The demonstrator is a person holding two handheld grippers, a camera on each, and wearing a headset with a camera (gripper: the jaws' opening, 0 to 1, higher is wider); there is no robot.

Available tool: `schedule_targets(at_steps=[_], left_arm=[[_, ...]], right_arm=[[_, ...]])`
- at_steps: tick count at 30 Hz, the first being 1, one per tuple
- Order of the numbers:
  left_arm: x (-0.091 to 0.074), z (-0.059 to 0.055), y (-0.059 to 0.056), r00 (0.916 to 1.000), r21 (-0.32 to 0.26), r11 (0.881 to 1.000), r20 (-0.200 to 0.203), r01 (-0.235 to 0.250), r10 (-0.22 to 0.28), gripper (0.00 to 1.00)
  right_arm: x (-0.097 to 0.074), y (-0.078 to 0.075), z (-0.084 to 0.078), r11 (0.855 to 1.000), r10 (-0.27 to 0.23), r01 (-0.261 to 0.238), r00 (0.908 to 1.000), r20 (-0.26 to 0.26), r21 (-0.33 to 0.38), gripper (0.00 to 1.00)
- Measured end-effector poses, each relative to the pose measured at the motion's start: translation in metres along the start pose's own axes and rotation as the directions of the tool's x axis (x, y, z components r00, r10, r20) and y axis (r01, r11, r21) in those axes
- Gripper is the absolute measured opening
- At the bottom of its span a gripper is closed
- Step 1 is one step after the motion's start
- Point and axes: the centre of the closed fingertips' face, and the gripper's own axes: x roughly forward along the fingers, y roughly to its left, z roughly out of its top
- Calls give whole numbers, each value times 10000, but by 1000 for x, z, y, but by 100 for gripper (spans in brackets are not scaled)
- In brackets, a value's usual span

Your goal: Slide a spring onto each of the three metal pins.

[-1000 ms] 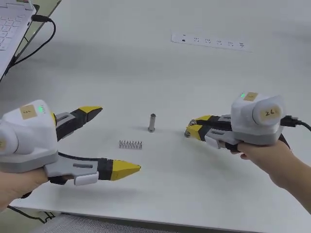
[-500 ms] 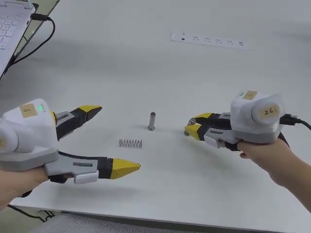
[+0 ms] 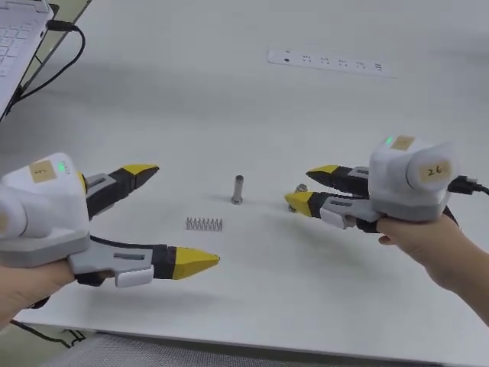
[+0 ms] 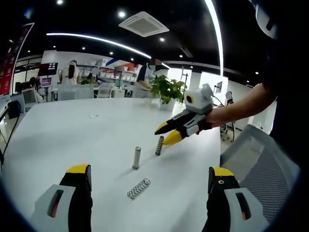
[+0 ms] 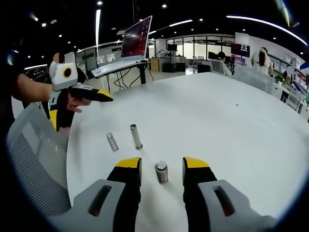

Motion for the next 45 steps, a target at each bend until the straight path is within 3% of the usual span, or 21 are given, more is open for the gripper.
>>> schedule_targets(at_steps=[4, 20, 24, 29, 34, 38, 45], left_arm=[[1, 1, 0, 10000, 29, 10000, 8, 2, -2, 99], [0, 2, -2, 10000, 25, 10000, 11, 40, -40, 99], [-1, 3, -1, 10000, 22, 10000, 69, -4, 4, 99], [-2, 4, 0, 10000, 32, 10000, 75, -12, 12, 99], [-4, 5, 0, 9999, 37, 10000, 108, -34, 33, 98], [-5, 5, 0, 9999, 25, 10000, 136, -45, 45, 98], [-6, 5, 1, 9999, 9, 10000, 133, -69, 69, 99]], right_arm=[[-2, 5, 3, 9998, 213, -213, 9997, 120, 54, 37], [-17, 14, 23, 9997, 176, -187, 9969, 771, 141, 51], [-18, 20, 25, 9993, 341, -328, 9972, 662, -205, 51], [-21, 38, 38, 9892, 745, -667, 9956, 559, -1308, 47], [-19, 50, 53, 9841, 1144, -1037, 9911, 686, -1442, 46], [-16, 63, 65, 9716, 1547, -1383, 9852, 736, -1918, 42], [-9, 76, 68, 9559, 1937, -1781, 9800, 453, -2334, 40]])
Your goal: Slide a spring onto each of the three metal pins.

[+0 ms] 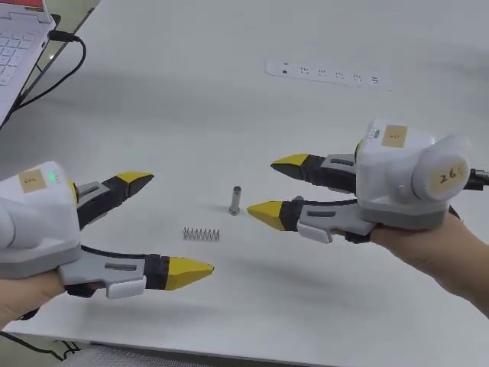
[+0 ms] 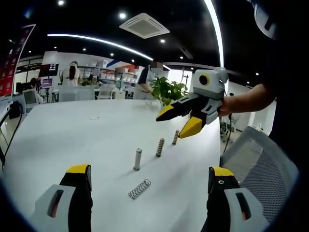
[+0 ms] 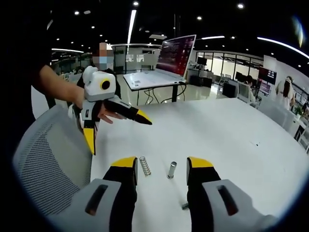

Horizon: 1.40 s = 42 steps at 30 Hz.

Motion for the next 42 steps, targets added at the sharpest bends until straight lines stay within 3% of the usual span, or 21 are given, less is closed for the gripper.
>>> schedule_targets(at_steps=[9, 21, 31, 42], left_arm=[[-3, -1, 1, 10000, 5, 10000, -8, -26, 26, 98], [-7, -2, 0, 10000, 5, 10000, 0, -20, 20, 99], [-7, -5, 0, 9999, 40, 10000, -108, -40, 40, 99], [-6, -8, 0, 9998, 59, 10000, -204, -26, 27, 98]], right_arm=[[13, 12, -1, 9978, 466, -482, 9983, -346, -464, 36], [38, 30, -8, 9860, 1127, -1228, 9894, -915, -1132, 33], [59, 38, -31, 9760, 1521, -1757, 9728, -1749, -1286, 28], [78, 37, -57, 9754, 1629, -1935, 9551, -2473, -1051, 22]])
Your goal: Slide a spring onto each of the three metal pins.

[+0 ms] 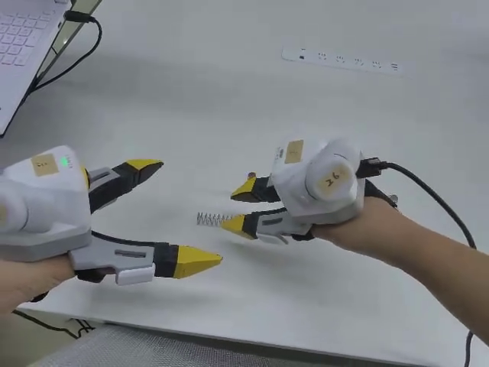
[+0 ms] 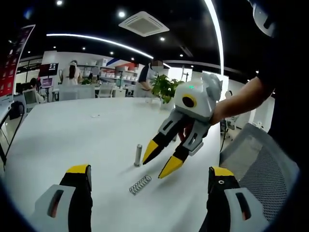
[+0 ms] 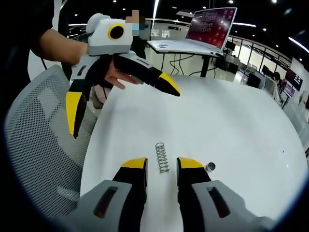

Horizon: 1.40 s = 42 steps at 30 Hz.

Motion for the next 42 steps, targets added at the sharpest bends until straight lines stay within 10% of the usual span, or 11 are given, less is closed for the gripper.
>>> schedule_targets(at_steps=[42], left_arm=[[3, -8, -3, 9996, -104, 9999, -265, 123, -126, 98]], right_arm=[[25, 0, -24, 9990, 114, -80, 9970, -770, 442, 9]])
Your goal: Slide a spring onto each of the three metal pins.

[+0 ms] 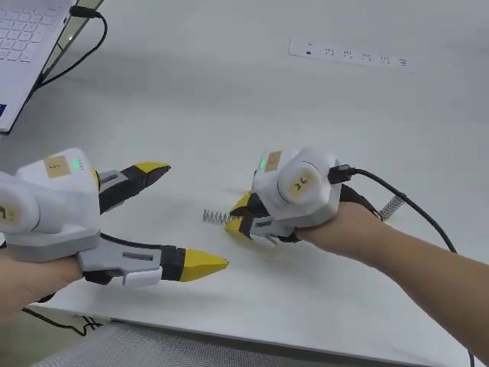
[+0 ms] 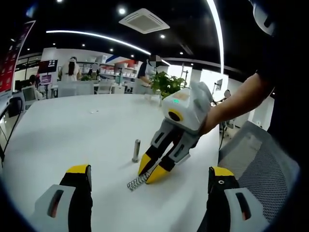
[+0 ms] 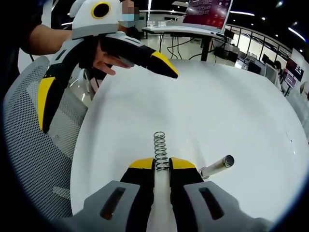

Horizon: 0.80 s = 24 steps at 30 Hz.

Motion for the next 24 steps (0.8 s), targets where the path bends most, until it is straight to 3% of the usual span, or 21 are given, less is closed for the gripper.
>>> schedule_targets(at_steps=[13, 24], left_arm=[[7, 3, -4, 9998, 76, 9998, -59, 190, -189, 98], [9, 2, -7, 9994, 75, 9995, -142, 313, -312, 98]], right_arm=[[-17, 0, 2, 9996, -95, 99, 9998, 160, -252, 9], [-17, 1, -10, 9998, -92, 88, 9998, -178, -193, 8]])
